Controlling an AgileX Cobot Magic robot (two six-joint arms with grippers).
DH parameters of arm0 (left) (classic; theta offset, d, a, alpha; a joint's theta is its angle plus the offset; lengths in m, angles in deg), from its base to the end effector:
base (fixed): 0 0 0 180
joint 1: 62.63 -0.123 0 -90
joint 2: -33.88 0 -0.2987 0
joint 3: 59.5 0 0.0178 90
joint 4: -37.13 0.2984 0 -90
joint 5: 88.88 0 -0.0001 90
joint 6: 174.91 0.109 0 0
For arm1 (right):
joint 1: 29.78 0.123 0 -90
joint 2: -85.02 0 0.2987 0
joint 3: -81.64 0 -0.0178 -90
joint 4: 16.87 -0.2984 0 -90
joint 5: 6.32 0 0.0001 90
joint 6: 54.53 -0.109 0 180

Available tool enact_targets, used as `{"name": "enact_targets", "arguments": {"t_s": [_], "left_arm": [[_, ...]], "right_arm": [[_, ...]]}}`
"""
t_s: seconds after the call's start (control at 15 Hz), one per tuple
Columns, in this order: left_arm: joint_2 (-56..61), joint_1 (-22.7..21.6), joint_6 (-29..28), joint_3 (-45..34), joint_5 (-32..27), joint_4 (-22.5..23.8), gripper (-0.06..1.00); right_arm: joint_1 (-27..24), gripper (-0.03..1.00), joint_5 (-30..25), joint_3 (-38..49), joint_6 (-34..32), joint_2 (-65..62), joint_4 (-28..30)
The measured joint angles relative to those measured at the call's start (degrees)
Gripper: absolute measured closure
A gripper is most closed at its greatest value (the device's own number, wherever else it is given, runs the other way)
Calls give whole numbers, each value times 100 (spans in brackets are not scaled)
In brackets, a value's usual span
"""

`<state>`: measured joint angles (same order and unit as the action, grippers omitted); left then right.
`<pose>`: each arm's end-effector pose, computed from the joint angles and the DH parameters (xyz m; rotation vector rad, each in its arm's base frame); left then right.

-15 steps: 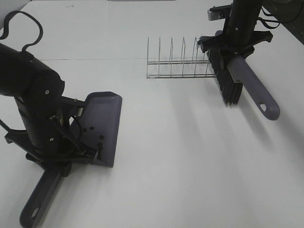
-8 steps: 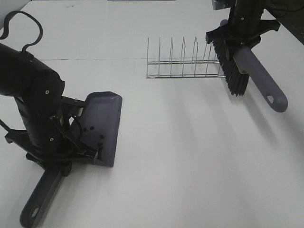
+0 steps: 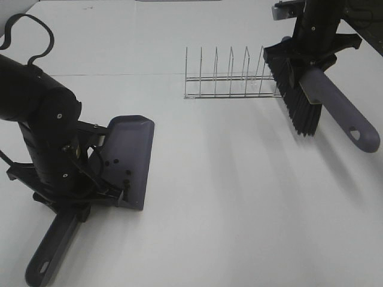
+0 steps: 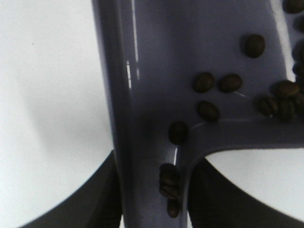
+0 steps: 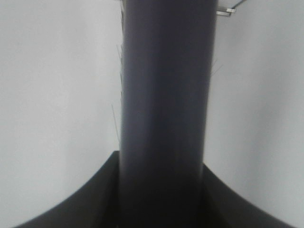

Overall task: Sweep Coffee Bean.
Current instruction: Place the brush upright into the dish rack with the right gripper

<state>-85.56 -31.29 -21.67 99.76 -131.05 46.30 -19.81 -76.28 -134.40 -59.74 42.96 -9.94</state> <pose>0.3031 -0.1709 0.0570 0.3130 3.1058 0.1744 0.5270 0.0801 0.1718 -0.1736 2.9771 -0.1445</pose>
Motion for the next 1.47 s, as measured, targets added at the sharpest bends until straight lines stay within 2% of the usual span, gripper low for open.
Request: {"name": "enact_targets", "arguments": {"t_s": [0.2,0.4,0.8,1.27,1.47], "left_arm": [[0,0,0,0,86,0,58],[0,0,0,0,109,0,58],[0,0,0,0,149,0,58],[0,0,0,0,172,0,58],[0,0,0,0,178,0,58]], "right_arm": [[0,67,-46,206,-97,0,40],[-6,67,-46,206,-292,0,344],[-6,67,86,206,-269,241,120],[0,67,722,206,-241,493,40],[11,67,1054,-372,-183,728,-17]]}}
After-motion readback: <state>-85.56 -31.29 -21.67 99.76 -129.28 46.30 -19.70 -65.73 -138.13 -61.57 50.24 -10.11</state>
